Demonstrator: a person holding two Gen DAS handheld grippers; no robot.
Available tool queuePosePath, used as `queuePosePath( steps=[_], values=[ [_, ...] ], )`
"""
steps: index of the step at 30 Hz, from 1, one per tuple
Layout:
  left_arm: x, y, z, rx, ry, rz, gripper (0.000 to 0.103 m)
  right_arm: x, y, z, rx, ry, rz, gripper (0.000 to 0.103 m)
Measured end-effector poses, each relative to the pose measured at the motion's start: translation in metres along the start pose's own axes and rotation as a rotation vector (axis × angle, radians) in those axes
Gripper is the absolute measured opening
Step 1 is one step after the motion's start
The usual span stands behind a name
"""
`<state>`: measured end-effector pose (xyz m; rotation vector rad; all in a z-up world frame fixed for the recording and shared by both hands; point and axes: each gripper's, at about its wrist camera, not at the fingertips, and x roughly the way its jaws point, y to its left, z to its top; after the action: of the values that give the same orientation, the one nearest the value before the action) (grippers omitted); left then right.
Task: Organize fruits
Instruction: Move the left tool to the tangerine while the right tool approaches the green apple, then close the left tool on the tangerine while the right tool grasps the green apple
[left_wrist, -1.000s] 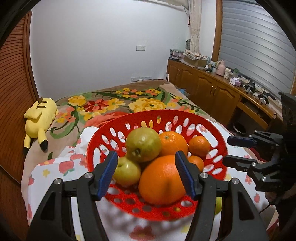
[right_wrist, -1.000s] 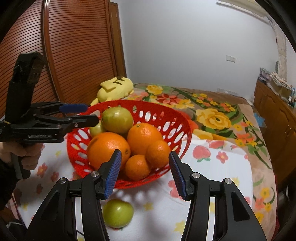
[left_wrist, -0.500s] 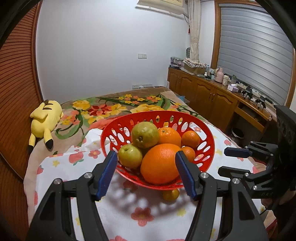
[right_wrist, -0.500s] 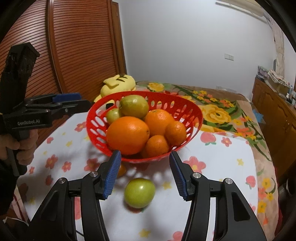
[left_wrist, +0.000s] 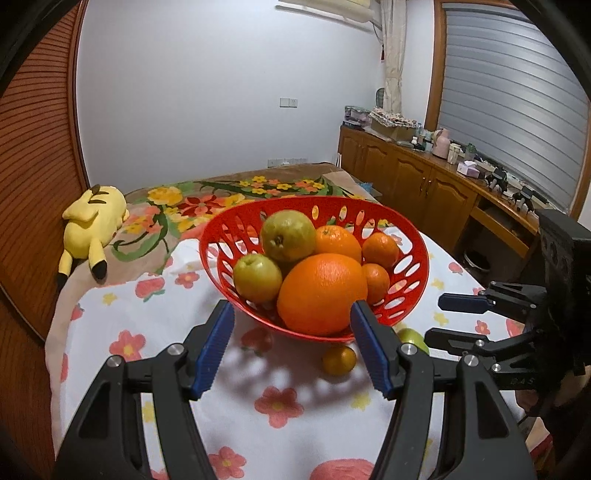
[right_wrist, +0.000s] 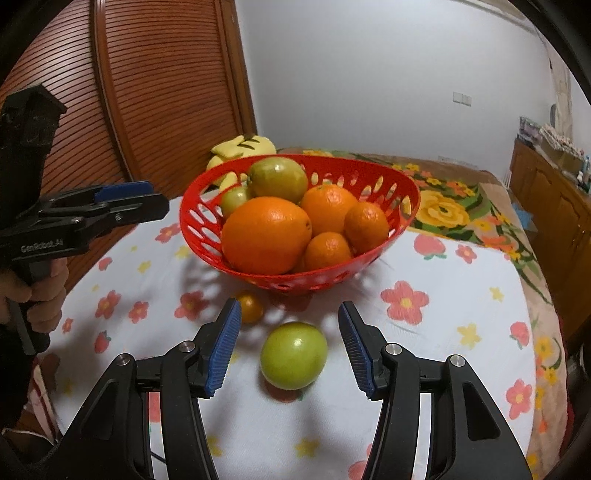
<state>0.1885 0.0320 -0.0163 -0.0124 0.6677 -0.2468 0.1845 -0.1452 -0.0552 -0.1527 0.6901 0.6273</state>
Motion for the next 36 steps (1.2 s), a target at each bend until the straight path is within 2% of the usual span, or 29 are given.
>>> queuePosePath(
  steps=[6,17,24,26,36],
  values=[
    [0.014,-0.005,-0.014,0.014,0.008,0.003,0.065,0.02,-0.005,-0.006,0.013,0.042,0.008,0.056],
    [0.028,-0.006,-0.038,-0.01,0.023,-0.038,0.065,0.044,-0.007,-0.026,0.032,0.102,0.008,0.056],
    [0.049,-0.014,-0.047,0.005,0.073,-0.049,0.065,0.051,-0.007,-0.03,0.049,0.129,0.055,0.058],
    [0.053,-0.016,-0.048,0.012,0.088,-0.044,0.064,0.053,-0.007,-0.033,0.056,0.139,0.08,0.053],
    [0.07,-0.028,-0.053,-0.009,0.165,-0.089,0.056,0.024,-0.012,-0.054,0.074,0.096,0.049,0.053]
  ],
)
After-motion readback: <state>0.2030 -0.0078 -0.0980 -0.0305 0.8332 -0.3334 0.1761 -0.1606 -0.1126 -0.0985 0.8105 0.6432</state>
